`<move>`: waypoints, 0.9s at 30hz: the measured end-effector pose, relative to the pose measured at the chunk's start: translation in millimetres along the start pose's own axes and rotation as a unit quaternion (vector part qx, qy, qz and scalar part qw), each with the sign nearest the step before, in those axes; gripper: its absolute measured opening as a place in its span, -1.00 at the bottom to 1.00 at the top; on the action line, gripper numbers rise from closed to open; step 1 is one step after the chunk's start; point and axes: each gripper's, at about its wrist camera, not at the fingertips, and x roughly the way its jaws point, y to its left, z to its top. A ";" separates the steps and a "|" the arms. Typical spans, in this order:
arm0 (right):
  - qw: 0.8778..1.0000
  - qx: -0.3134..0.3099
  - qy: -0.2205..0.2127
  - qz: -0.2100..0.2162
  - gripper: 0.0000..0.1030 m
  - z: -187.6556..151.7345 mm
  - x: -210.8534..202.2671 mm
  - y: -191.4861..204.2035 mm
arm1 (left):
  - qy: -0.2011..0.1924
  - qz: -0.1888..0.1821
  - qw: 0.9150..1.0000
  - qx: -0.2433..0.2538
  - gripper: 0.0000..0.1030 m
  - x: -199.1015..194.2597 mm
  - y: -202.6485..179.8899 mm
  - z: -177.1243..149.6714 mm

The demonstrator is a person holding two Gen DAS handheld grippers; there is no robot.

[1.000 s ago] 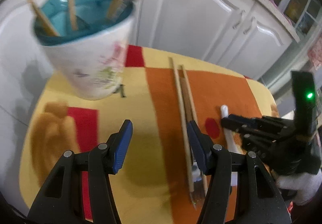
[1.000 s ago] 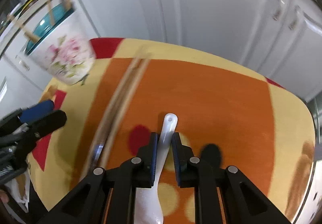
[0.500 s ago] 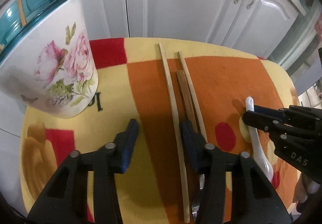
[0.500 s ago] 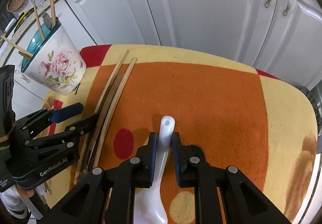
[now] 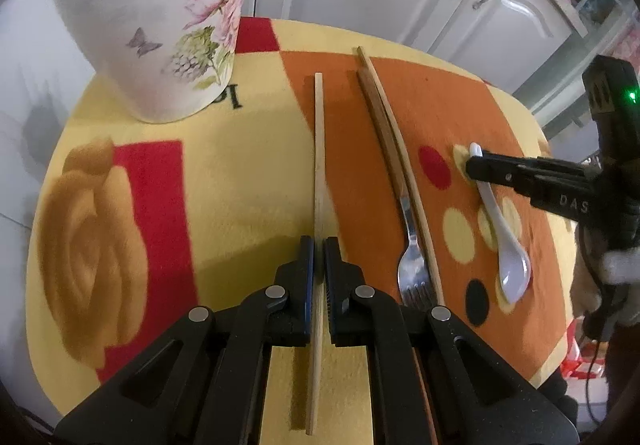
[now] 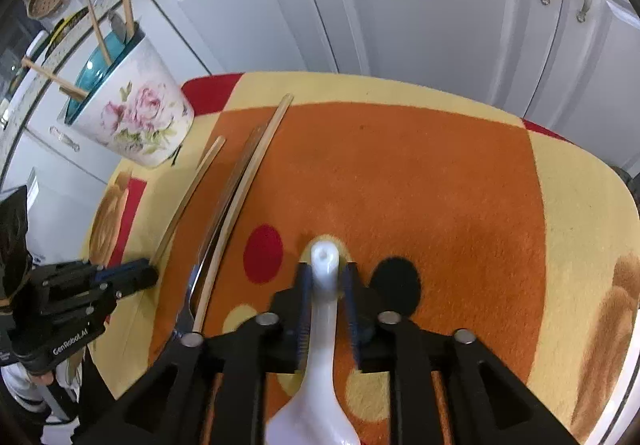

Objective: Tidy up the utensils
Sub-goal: 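Grasp the white ceramic spoon with the right tool while the left tool grasps a chopstick, then lift the white spoon and chopstick up into the holder with both tools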

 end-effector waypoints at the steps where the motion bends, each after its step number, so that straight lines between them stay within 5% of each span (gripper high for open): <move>1: 1.000 0.001 -0.001 0.001 -0.57 1.2 0.7 0.9 | -0.003 0.004 1.000 -0.001 -0.71 1.0 -1.7 3.0; 4: 1.000 -0.010 -0.006 -0.008 -0.57 5.2 4.4 5.6 | -0.014 0.011 1.000 -0.007 -0.43 8.8 -6.1 21.9; 9: 1.000 -0.012 -0.013 -0.007 -0.75 6.4 5.3 3.3 | -0.029 0.035 0.999 0.002 -0.43 25.8 -15.9 52.3; 12: 1.000 -0.014 -0.026 0.000 -0.75 5.6 -5.4 4.5 | -0.030 0.036 0.999 0.015 -0.92 30.5 -16.3 59.1; 13: 0.999 -0.012 -0.032 0.004 -0.75 5.5 -10.2 4.5 | -0.028 0.027 0.999 0.008 -0.93 29.0 -12.5 58.8; 20: 0.996 -0.024 -0.081 0.022 -0.75 8.9 -52.3 18.1 | -0.087 -0.048 0.995 -0.017 -0.93 -39.6 4.1 42.5; 27: 0.991 -0.045 -0.121 0.029 -0.76 12.0 -83.4 42.3 | -0.149 -0.071 0.986 -0.029 -0.93 -108.9 19.9 19.5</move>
